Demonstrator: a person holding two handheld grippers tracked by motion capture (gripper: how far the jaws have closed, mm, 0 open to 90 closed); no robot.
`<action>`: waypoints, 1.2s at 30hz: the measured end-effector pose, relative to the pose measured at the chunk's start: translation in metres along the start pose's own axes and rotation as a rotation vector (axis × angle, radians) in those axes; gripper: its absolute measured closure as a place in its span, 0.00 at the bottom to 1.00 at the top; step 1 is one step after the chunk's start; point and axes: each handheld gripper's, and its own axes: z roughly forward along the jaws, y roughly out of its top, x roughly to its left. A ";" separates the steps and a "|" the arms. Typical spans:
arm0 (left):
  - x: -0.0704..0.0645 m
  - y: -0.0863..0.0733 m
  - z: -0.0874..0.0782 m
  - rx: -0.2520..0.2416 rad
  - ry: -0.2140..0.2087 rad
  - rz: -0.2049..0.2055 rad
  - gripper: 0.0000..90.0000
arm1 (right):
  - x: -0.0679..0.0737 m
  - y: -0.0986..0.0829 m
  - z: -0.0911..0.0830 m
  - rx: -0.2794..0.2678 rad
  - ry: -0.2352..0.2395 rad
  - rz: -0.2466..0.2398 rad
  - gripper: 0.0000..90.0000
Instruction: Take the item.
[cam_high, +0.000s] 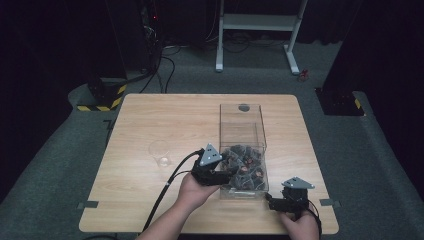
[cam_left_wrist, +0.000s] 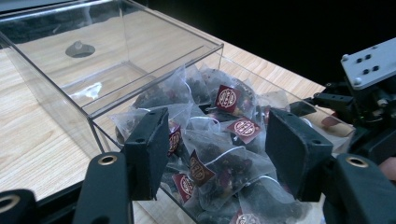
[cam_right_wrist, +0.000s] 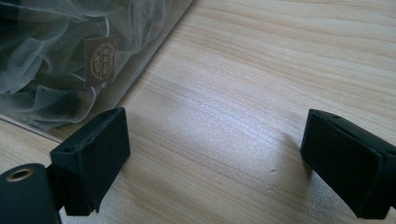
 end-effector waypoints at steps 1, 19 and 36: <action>0.000 -0.001 0.002 0.006 0.001 -0.011 0.44 | 0.000 0.000 0.000 0.000 0.000 0.000 0.09; -0.001 -0.010 0.013 0.050 -0.039 -0.027 0.51 | 0.000 0.000 0.000 0.000 0.002 -0.002 0.09; -0.008 -0.016 0.009 0.019 -0.008 0.022 0.97 | 0.000 0.000 0.000 0.000 0.003 -0.004 0.09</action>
